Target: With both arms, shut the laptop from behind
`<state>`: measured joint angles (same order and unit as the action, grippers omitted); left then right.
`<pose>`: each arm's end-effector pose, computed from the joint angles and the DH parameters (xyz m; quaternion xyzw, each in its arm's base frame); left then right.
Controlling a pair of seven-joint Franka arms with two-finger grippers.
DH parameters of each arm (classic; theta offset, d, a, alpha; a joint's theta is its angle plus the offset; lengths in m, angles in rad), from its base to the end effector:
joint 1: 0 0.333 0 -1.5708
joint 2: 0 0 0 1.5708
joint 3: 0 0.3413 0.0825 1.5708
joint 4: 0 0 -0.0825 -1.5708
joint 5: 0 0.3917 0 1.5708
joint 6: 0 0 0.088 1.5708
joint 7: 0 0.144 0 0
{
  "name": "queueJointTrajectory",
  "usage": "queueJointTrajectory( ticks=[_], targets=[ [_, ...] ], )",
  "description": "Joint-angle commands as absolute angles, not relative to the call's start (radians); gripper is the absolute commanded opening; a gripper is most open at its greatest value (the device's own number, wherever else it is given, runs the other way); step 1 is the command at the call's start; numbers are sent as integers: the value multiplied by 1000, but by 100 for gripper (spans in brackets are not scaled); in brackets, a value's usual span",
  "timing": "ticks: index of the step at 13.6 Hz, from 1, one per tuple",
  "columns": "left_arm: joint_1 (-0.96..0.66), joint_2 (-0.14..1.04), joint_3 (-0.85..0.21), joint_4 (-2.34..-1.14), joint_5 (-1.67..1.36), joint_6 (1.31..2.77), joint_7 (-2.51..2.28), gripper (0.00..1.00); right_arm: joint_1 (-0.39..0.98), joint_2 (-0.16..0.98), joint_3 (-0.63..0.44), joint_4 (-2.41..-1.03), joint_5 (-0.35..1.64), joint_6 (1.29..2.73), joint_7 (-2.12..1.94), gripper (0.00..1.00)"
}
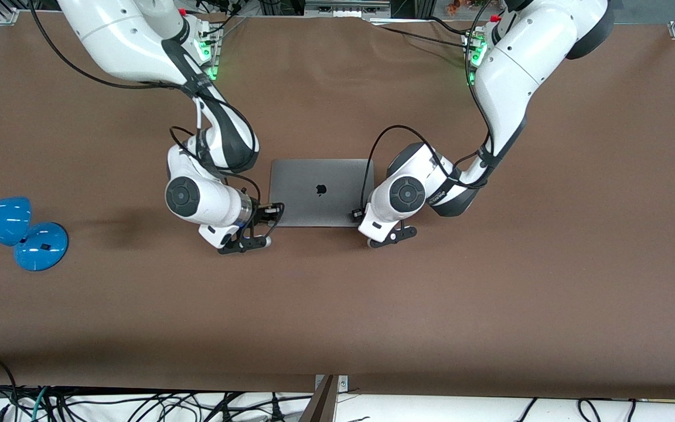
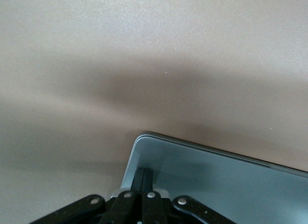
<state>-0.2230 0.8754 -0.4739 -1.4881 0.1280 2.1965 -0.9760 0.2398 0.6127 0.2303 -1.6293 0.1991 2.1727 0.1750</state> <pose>0.5918 -0.4198 0.1611 0.9767 0.1656 -0.1220 0.0614 0.6276 0.3147 0.2484 -0.9864 -0.0691 0.0739 0.1294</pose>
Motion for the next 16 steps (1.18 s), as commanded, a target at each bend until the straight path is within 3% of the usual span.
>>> queueJointTrajectory(
  ticks=[1, 2, 3, 5, 10, 16],
  targets=[
    [-235, 876, -462, -1457, 157, 2191, -985, 59, 187, 499, 232, -1649, 181, 2035, 167, 75],
    [-229, 861, -462, -1457, 167, 2189, -983, 100, 161, 467, 230, -1648, 163, 1972, 169, 82],
    [-221, 844, -465, -1457, 166, 2174, -980, 100, 143, 436, 229, -1647, 132, 1927, 167, 92],
    [-204, 789, -472, -1459, 158, 2094, -973, 100, 115, 370, 226, -1646, 72, 1855, 166, 99],
    [-146, 596, -512, -1479, 103, 1846, -878, 100, 52, 215, 180, -1600, 26, 1703, 158, 100],
    [130, 287, -721, -1630, 58, 1684, -758, 100, 38, 88, 68, -1537, -32, 1638, 147, 100]
  ],
)
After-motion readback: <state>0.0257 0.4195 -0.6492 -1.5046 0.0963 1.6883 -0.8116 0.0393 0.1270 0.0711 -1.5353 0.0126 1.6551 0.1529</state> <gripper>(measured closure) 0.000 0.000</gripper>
